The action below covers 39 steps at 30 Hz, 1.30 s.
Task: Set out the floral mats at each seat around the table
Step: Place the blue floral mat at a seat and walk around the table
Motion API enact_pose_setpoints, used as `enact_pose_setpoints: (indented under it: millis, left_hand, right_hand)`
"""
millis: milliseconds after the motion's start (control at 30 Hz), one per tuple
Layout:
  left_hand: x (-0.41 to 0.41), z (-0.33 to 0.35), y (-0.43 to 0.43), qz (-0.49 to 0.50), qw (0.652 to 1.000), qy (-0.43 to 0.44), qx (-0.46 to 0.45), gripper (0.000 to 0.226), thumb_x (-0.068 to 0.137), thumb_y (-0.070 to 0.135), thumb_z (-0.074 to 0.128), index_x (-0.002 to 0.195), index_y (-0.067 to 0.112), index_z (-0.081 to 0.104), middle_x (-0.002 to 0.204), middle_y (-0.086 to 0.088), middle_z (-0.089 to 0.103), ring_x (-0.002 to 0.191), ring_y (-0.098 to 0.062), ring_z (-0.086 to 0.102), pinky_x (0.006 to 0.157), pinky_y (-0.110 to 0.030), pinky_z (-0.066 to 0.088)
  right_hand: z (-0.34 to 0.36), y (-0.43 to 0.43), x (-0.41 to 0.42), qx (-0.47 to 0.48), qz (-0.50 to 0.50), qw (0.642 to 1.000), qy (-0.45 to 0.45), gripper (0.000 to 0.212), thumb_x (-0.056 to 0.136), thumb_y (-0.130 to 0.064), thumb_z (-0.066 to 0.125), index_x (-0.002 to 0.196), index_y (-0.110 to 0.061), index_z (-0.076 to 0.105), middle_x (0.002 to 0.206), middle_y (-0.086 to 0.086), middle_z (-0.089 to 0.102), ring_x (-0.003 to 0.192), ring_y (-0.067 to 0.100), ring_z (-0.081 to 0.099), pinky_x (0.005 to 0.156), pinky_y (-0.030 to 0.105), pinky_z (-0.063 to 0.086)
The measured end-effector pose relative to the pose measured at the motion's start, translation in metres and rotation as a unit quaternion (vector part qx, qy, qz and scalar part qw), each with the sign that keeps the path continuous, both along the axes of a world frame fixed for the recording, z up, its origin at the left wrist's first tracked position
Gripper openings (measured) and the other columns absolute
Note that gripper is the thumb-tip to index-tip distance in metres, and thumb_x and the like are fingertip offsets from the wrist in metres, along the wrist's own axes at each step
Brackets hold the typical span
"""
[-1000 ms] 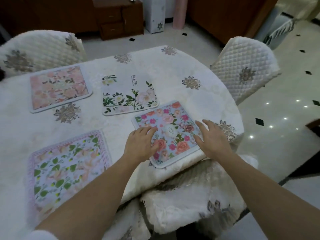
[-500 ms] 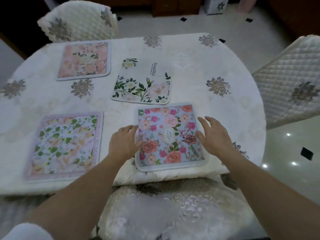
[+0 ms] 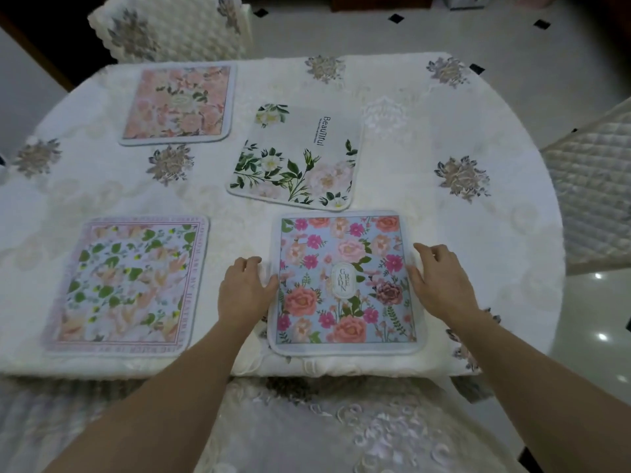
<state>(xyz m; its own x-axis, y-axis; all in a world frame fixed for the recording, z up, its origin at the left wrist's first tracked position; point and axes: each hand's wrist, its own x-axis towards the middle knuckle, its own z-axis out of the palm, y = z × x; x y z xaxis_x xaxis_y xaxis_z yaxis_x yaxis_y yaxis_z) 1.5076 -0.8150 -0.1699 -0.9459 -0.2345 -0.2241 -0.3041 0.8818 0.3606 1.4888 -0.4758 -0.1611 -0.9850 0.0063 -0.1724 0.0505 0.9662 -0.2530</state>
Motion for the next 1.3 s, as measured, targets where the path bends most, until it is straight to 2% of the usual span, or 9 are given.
enact_pose_setpoints:
  millis: [67,167,267,400,500,600,833,1100,1300]
  left_hand:
    - [-0.004,-0.004,0.007,0.012,0.999,-0.006,0.033,0.059,0.088,0.046,0.064,0.130,0.007,0.052,0.119,-0.012,0.055,0.111,-0.029,0.052,0.089,-0.041,0.046]
    - [-0.009,-0.007,0.017,0.048,0.996,-0.004,0.069,0.047,0.091,0.040,0.062,0.125,0.007,0.054,0.114,-0.011,0.054,0.103,-0.026,0.053,0.081,-0.035,0.044]
    - [-0.015,-0.010,0.021,0.094,0.988,0.008,0.125,0.037,0.093,0.032,0.061,0.120,0.006,0.056,0.109,-0.010,0.056,0.097,-0.024,0.054,0.080,-0.033,0.043]
    - [-0.020,-0.011,0.022,0.150,0.974,0.015,0.172,0.037,0.094,0.029,0.062,0.121,0.004,0.057,0.102,-0.004,0.062,0.092,-0.019,0.057,0.079,-0.031,0.043]
    - [-0.024,-0.012,0.019,0.152,0.973,0.015,0.175,0.029,0.095,0.027,0.060,0.111,0.003,0.063,0.101,-0.009,0.067,0.085,-0.018,0.055,0.075,-0.028,0.039]
    - [-0.030,-0.014,0.014,0.161,0.970,0.013,0.183,0.024,0.096,0.025,0.060,0.108,0.004,0.064,0.103,-0.011,0.068,0.086,-0.018,0.057,0.077,-0.028,0.040]
    - [-0.038,-0.015,0.011,0.152,0.976,0.008,0.158,0.025,0.096,0.022,0.059,0.111,0.003,0.064,0.102,-0.010,0.068,0.085,-0.014,0.054,0.076,-0.025,0.038]
    - [-0.031,-0.014,0.015,0.145,0.977,0.016,0.158,0.024,0.095,0.021,0.060,0.109,0.003,0.065,0.100,-0.009,0.068,0.084,-0.015,0.055,0.075,-0.027,0.039]
    - [-0.029,-0.017,0.014,0.132,0.979,0.029,0.153,0.022,0.095,0.021,0.060,0.105,0.002,0.065,0.098,-0.012,0.068,0.084,-0.018,0.057,0.075,-0.028,0.041]
  right_hand:
    - [-0.007,-0.001,0.001,-0.021,-0.031,0.999,-0.004,0.046,0.096,-0.033,0.051,0.136,-0.009,0.046,0.118,0.021,0.052,0.105,0.037,0.051,0.080,0.047,0.051]
    - [-0.015,-0.005,0.000,-0.064,-0.063,0.996,-0.006,0.040,0.095,-0.027,0.054,0.128,-0.004,0.051,0.112,0.024,0.054,0.100,0.040,0.053,0.079,0.045,0.048]
    - [-0.020,-0.011,-0.005,-0.113,-0.122,0.986,-0.009,0.034,0.095,-0.029,0.056,0.119,-0.005,0.055,0.106,0.016,0.057,0.096,0.033,0.054,0.079,0.041,0.046]
    - [-0.021,-0.023,-0.014,-0.202,-0.221,0.954,-0.028,0.040,0.092,-0.036,0.060,0.118,-0.006,0.053,0.102,0.008,0.058,0.092,0.025,0.056,0.077,0.036,0.047]
    - [-0.023,-0.029,-0.019,-0.228,-0.254,0.939,-0.040,0.030,0.094,-0.033,0.058,0.098,-0.003,0.057,0.092,0.011,0.060,0.082,0.028,0.058,0.061,0.030,0.042]
    - [-0.027,-0.033,-0.024,-0.234,-0.249,0.939,-0.046,0.033,0.097,-0.027,0.054,0.084,0.003,0.059,0.083,0.019,0.063,0.071,0.031,0.059,0.049,0.029,0.036]
    - [-0.026,-0.034,-0.034,-0.241,-0.271,0.928,-0.082,0.028,0.095,-0.030,0.056,0.089,-0.004,0.061,0.085,0.010,0.064,0.078,0.028,0.060,0.064,0.032,0.043]
    - [-0.026,-0.030,-0.025,-0.238,-0.284,0.926,-0.075,0.030,0.094,-0.033,0.058,0.088,-0.004,0.063,0.084,0.011,0.067,0.078,0.028,0.063,0.067,0.037,0.052]
    - [-0.026,-0.030,-0.024,-0.251,-0.286,0.923,-0.062,0.028,0.091,-0.034,0.063,0.087,-0.006,0.060,0.080,0.006,0.063,0.076,0.027,0.062,0.064,0.033,0.047]
